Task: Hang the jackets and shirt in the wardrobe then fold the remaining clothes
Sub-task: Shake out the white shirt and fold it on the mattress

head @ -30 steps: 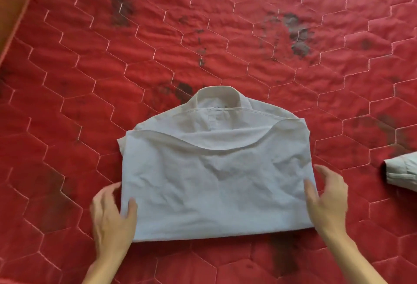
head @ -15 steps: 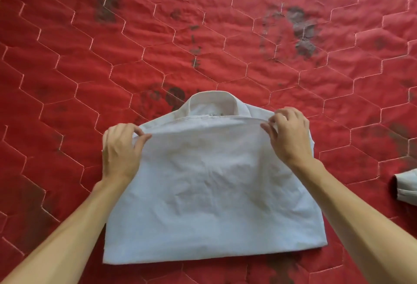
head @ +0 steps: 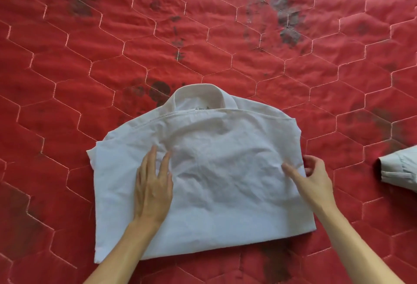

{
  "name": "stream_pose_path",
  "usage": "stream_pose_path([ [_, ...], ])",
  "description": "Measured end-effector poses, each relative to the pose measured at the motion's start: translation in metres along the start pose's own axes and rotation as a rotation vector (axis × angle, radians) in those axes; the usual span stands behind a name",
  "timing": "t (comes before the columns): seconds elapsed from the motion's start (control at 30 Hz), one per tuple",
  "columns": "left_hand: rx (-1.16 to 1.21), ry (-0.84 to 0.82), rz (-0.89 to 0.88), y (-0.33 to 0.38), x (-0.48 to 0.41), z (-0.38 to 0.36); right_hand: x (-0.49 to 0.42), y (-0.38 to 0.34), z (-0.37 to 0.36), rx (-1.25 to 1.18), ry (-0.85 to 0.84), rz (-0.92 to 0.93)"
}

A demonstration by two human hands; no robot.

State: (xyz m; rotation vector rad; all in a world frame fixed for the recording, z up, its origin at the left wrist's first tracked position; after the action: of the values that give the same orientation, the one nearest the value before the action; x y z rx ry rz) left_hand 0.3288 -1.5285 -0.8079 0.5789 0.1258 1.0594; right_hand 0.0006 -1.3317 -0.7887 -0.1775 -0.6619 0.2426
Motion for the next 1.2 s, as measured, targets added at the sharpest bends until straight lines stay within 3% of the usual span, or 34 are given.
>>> stream_pose_path([
  [0.07,0.027,-0.005,0.019,0.005,0.01,-0.003,0.008,0.001,0.001,-0.085,-0.122,0.028],
  [0.27,0.376,-0.132,0.122,0.041,0.03,-0.007,0.032,-0.031,0.011,-0.127,-0.125,0.132],
  [0.37,0.501,-0.155,0.127,0.056,0.032,-0.001,0.045,-0.044,0.005,-0.19,-0.31,0.085],
  [0.43,0.659,-0.172,0.222,0.064,0.032,0.007,0.062,-0.061,0.004,-0.191,-0.371,0.144],
  [0.57,1.23,-0.197,0.562,0.084,0.04,0.03,0.113,-0.122,0.006,-0.06,-0.284,0.403],
  [0.7,1.577,-0.172,0.639,0.089,0.046,0.07,0.176,-0.183,-0.021,0.108,-0.203,0.578],
  [0.83,1.601,-0.071,0.681,0.05,0.057,0.098,0.226,-0.221,-0.08,0.063,-0.266,0.674],
  [1.0,1.557,0.141,0.837,-0.034,0.075,0.109,0.263,-0.234,-0.143,0.097,-0.564,0.799],
  [1.2,1.318,-0.047,0.954,-0.08,0.1,0.083,0.253,-0.191,-0.161,0.326,-0.634,0.755],
])
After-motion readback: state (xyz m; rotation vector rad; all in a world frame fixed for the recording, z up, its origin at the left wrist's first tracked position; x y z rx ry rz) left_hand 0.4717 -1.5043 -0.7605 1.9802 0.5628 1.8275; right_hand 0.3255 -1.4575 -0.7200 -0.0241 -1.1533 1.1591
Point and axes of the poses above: each hand's wrist, its own x-axis away from the middle knuckle, its own z-axis out of the back of the hand, y = z × x, the point moved 5 cm from there along -x, towards the middle knuckle, and after that the axes turned 15 degrees about x, right-handed, at the moved point
